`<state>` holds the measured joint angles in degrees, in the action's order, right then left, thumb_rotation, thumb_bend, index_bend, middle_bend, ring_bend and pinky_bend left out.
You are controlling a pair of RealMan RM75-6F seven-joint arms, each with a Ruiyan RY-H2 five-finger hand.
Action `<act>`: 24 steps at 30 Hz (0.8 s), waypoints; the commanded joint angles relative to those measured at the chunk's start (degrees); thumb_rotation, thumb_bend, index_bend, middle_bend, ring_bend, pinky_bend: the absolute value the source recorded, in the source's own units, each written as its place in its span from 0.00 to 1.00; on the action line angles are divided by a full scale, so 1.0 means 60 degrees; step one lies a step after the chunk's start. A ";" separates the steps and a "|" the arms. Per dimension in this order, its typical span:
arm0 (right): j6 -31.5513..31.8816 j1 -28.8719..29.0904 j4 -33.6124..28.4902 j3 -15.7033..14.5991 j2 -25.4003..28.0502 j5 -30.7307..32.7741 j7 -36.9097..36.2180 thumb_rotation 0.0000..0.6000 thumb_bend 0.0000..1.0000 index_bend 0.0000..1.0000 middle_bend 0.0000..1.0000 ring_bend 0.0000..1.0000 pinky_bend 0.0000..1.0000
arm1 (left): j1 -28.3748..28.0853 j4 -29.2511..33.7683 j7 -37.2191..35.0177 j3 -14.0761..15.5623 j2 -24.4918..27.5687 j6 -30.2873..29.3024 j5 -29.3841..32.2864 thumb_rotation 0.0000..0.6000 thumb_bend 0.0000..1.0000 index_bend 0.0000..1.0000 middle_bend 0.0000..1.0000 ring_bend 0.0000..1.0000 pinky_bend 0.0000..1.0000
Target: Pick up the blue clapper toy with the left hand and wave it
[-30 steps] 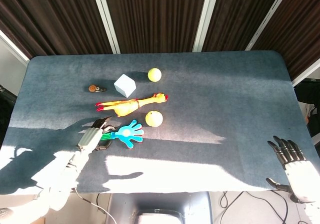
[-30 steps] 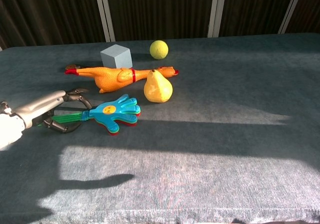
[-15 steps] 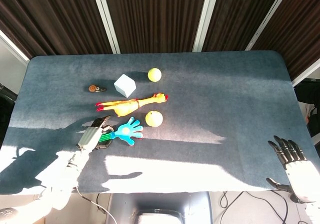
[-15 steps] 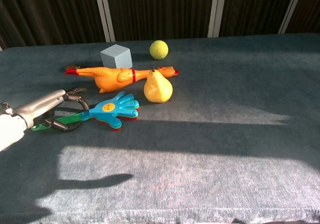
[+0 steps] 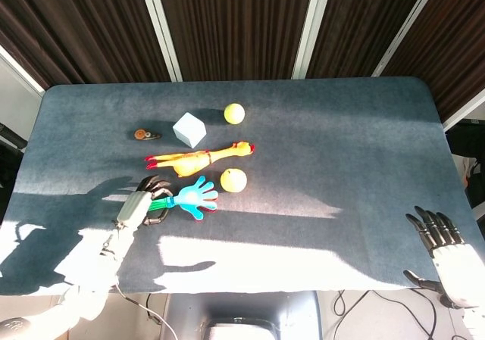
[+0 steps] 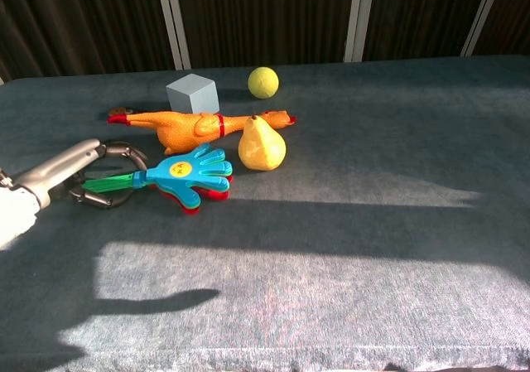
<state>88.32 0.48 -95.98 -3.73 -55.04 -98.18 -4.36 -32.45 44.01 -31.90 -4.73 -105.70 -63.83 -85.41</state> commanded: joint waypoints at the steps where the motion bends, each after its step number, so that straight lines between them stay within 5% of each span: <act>1: -0.0007 0.0005 0.0002 -0.0002 -0.0007 -0.0006 0.0004 1.00 0.18 0.00 0.00 0.00 0.00 | 0.0163 -0.0030 -0.0843 0.0078 0.0013 -0.0530 -0.0206 1.00 0.54 0.82 0.25 0.01 0.00; 7: -0.0024 0.0011 0.0007 -0.0013 -0.0029 -0.0021 0.0031 1.00 0.18 0.00 0.00 0.00 0.00 | 0.0581 0.0350 -0.2906 0.0046 0.0407 -0.1806 -0.0456 1.00 0.56 0.84 0.38 0.12 0.06; 13: -0.0087 0.0031 -0.0016 -0.0034 -0.0044 -0.0028 0.0065 1.00 0.18 0.00 0.00 0.00 0.00 | 0.1071 0.1196 -0.4860 -0.0399 0.0807 -0.3749 -0.0591 1.00 0.60 0.85 0.66 0.36 0.51; 15: -0.0110 0.0037 -0.0027 -0.0048 -0.0032 -0.0030 0.0051 1.00 0.18 0.00 0.00 0.00 0.00 | 0.1214 0.2007 -0.6178 -0.0600 0.1137 -0.4117 -0.0520 1.00 0.63 0.85 0.72 0.42 0.58; 18: -0.0088 0.0033 -0.0045 -0.0057 -0.0002 -0.0049 0.0010 1.00 0.18 0.00 0.00 0.00 0.00 | 0.1542 0.4370 -1.0972 -0.0930 0.2527 -0.4339 -0.0367 1.00 0.67 0.85 0.75 0.44 0.60; 20: -0.0079 0.0030 -0.0042 -0.0060 0.0002 -0.0056 0.0003 1.00 0.18 0.00 0.00 0.00 0.00 | 0.1683 0.4948 -1.2809 -0.1023 0.3212 -0.4311 -0.0333 1.00 0.68 0.85 0.75 0.44 0.58; 24: -0.0159 0.0058 -0.0049 -0.0062 -0.0021 -0.0027 0.0055 1.00 0.18 0.00 0.00 0.00 0.00 | 0.1731 0.4901 -1.3581 -0.0863 0.3474 -0.4494 -0.0773 1.00 0.69 0.86 0.75 0.43 0.56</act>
<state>87.42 0.79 -96.25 -4.09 -55.13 -98.36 -4.09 -24.69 63.62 -94.71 -8.53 -93.10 -86.94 -88.25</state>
